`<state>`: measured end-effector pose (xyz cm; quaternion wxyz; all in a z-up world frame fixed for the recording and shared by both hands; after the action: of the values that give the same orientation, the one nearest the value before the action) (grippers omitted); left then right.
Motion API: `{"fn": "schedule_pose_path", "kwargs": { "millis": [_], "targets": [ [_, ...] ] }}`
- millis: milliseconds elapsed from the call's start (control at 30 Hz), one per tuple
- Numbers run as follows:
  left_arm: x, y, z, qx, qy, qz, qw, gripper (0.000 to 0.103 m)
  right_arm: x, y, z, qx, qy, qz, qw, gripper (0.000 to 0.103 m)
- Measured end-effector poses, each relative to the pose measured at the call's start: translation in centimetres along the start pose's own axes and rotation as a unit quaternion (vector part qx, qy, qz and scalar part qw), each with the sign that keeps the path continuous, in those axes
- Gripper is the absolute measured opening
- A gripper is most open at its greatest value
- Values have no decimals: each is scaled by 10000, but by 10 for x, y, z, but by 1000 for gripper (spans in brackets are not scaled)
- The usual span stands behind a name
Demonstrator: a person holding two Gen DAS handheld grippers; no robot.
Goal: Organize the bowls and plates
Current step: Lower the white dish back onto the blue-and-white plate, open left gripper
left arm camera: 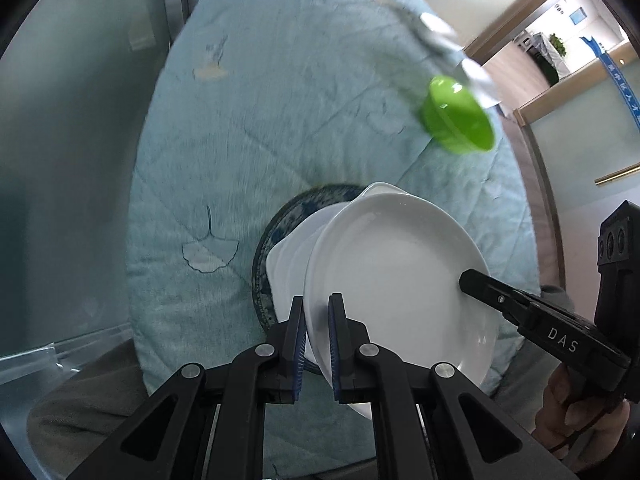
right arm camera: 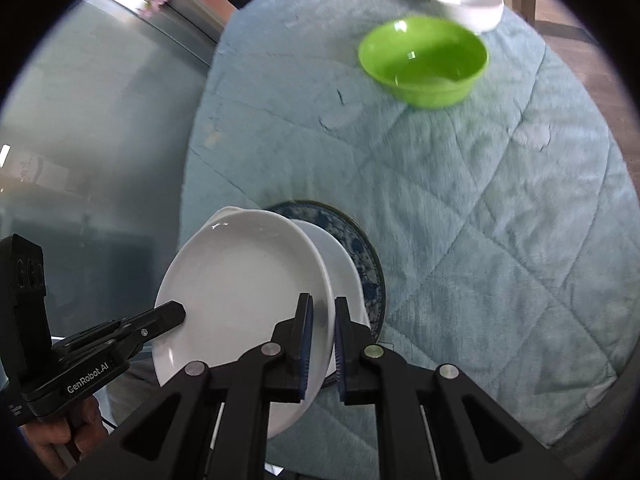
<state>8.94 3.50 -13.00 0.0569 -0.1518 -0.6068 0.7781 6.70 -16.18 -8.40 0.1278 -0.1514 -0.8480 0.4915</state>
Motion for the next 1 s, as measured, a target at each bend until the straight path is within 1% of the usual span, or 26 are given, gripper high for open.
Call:
{"fn": "schedule_pose_path", "kwargs": {
  "millis": [133,433,600,767,867,900,933,1000],
  "targets": [
    [-1,23,-11,21,-56,-117,9999,6,0,21,5,111,115,-73,9998,9],
    [-2,39,-15,-14,-73,-210,9998,6,0,40,6,337,104,-10,9994,12],
    [-2,43,-17,-29,-124,-205,9997,7,-2,45,4,399,50,-14,9992,13],
    [-2,44,-17,34,-145,-201,9997,7,-2,49,0,470,28,-3,9989,15],
    [-1,45,-15,-1,-116,-223,9997,8,-2,48,-1,506,-17,-5,9987,16],
    [-1,44,-15,-54,-104,-218,9997,8,-1,46,-1,495,-30,-2,9988,17],
    [-1,43,-15,-92,-97,-187,9997,7,-1,45,-2,460,-38,4,9989,20],
    [-1,39,-15,-18,-110,-88,9999,7,-2,41,1,340,-66,20,9994,27]
  ]
}}
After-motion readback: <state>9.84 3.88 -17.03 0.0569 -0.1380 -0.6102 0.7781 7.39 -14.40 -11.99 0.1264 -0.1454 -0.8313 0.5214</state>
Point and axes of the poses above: each gripper's, at about its wrist camera, not at the fingertips, and y roughly the way its jaws point, z to its right, x to its underside, the point moved 2 cm from there along y, roughly the way its jaws point, and after that the axes turned 11 degrees about y, right-handed, at the moved point
